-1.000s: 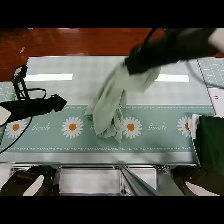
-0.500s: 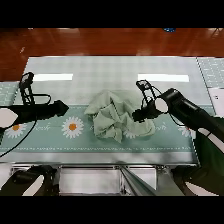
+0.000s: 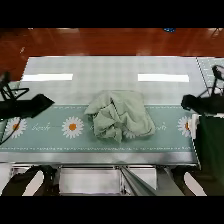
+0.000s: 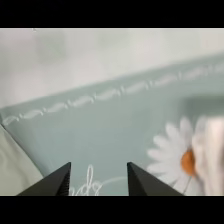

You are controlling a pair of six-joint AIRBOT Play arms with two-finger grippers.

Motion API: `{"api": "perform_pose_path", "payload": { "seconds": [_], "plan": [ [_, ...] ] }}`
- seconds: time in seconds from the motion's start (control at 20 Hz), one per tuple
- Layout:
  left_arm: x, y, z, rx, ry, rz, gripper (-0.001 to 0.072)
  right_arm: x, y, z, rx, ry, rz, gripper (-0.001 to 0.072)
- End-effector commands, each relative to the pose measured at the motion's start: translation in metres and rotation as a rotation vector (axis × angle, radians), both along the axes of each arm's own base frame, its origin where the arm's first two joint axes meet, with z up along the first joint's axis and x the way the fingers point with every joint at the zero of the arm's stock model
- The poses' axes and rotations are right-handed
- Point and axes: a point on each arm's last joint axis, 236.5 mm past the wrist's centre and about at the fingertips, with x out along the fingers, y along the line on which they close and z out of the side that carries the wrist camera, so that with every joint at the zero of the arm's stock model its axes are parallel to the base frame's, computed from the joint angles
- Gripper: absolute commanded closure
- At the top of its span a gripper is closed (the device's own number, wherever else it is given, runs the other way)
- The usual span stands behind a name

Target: Fold the shirts.

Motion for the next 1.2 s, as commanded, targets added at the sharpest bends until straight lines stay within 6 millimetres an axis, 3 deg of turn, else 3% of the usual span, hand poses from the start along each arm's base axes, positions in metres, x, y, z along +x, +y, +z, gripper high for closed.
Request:
{"api": "perform_pose_path", "payload": {
  "seconds": [0.0,0.1,0.25,0.45,0.55,0.6,0.65,0.7,0.9,1.15],
  "plan": [
    [-0.020,-0.054,-0.044,-0.337,0.134,-0.028,0.0199,-0.011,0.042,-0.011,0.429,-0.149,-0.027,0.0305],
    [-0.009,-0.074,-0.058,-0.451,0.137,-0.080,0.0198,-0.017,0.058,-0.017,0.527,-0.153,-0.022,0.0305],
    [0.004,-0.104,-0.079,-0.525,0.159,-0.157,0.0199,-0.028,0.063,-0.025,0.525,-0.106,0.004,0.0305],
    [0.022,-0.142,-0.112,-0.467,0.224,-0.226,0.0199,-0.033,0.068,-0.024,0.543,-0.085,0.022,0.0305],
    [0.034,-0.163,-0.110,-0.471,0.234,-0.260,0.0199,-0.038,0.067,-0.029,0.526,-0.063,0.034,0.0305],
    [0.040,-0.172,-0.107,-0.467,0.232,-0.283,0.0242,-0.045,0.065,-0.035,0.503,-0.027,0.040,0.0305],
    [0.045,-0.177,-0.105,-0.459,0.225,-0.302,0.0533,-0.054,0.061,-0.043,0.477,0.019,0.039,0.0305],
    [0.050,-0.181,-0.100,-0.453,0.203,-0.323,0.0690,-0.065,0.058,-0.051,0.453,0.074,0.037,0.0305],
    [0.061,-0.184,-0.082,-0.443,0.154,-0.373,0.0688,-0.092,0.062,-0.067,0.460,0.199,0.018,0.0305],
    [0.058,-0.186,-0.080,-0.445,0.160,-0.394,0.0688,-0.102,0.105,-0.097,0.561,0.271,0.036,0.0305]
  ]
}}
